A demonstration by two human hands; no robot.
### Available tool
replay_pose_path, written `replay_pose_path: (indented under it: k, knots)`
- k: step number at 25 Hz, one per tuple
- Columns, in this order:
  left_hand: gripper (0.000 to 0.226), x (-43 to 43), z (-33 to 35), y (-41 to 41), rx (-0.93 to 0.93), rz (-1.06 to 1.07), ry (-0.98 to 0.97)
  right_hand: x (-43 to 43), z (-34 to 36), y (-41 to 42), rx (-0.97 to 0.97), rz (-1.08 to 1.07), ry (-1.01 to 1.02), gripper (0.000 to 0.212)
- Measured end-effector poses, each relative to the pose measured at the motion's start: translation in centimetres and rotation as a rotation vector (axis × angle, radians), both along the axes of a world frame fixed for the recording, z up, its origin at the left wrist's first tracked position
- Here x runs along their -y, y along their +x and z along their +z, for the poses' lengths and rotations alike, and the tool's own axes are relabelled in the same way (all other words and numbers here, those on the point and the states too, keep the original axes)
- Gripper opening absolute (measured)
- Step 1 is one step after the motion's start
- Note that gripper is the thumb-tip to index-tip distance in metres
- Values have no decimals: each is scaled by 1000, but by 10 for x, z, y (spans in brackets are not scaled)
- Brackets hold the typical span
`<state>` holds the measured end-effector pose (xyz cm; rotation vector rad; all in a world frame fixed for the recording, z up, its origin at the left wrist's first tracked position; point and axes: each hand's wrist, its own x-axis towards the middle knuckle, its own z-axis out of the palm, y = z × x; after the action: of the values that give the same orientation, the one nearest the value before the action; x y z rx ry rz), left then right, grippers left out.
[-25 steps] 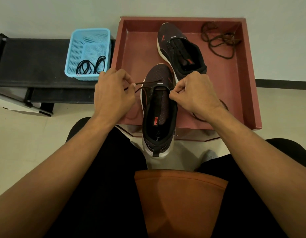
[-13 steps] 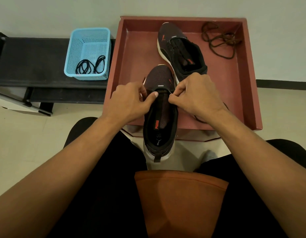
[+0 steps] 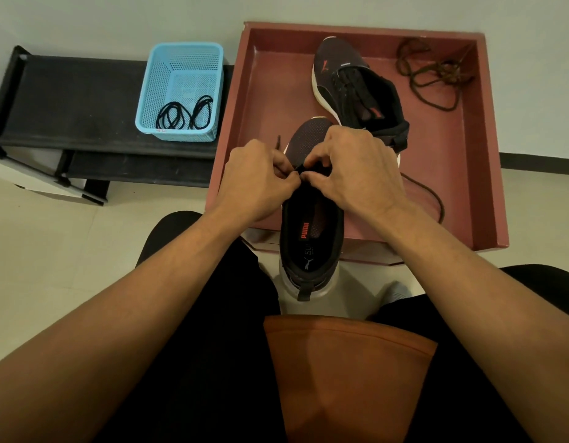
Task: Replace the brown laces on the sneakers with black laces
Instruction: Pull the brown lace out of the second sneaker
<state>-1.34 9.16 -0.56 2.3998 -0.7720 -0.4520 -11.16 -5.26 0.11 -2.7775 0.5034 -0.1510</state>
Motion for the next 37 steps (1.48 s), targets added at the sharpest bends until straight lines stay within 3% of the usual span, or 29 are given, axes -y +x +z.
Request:
replay_pose_path:
  k: [4,8,13,16,18,21,23,25,27,29,31,34,37]
  knots:
    - [9,-4,2,-4,0,7,-19,-5,1,0,18,-16,30,15]
    - [8,-8,5,-4,-2,49,23,9,7,-10,18,1,213,8]
    - [7,-6,4,-7,-11,43,15,40,29,-36,-180,256,466,8]
    - [8,-6,5,-8,-7,17,1,32,24,-34,-64,200,412,7]
    - [7,-7,7,-8,-18,-8,-8,24,18,-26,23,163,328,21]
    - [9,-7,7,-9,-10,-29,-9,10,10,-13,-33,111,22,26]
    - [10,-7,8,-9,-9,-25,-7,7,7,-7,-16,86,-26,20]
    - [10,-7,9,-9,-18,-4,-12,11,9,-10,30,153,86,14]
    - [6,-8,9,-8,-25,20,-17,26,20,-19,50,249,333,9]
    - [4,-9,9,-6,-43,42,-16,47,37,-34,-36,320,590,7]
    - [3,-10,9,-6,-49,40,-19,58,48,-45,-161,349,709,4]
    - [4,-9,9,-7,-42,7,-30,48,33,-41,-128,290,549,9]
    - [4,-9,11,-8,-54,-15,-25,25,17,-20,-15,261,207,34]
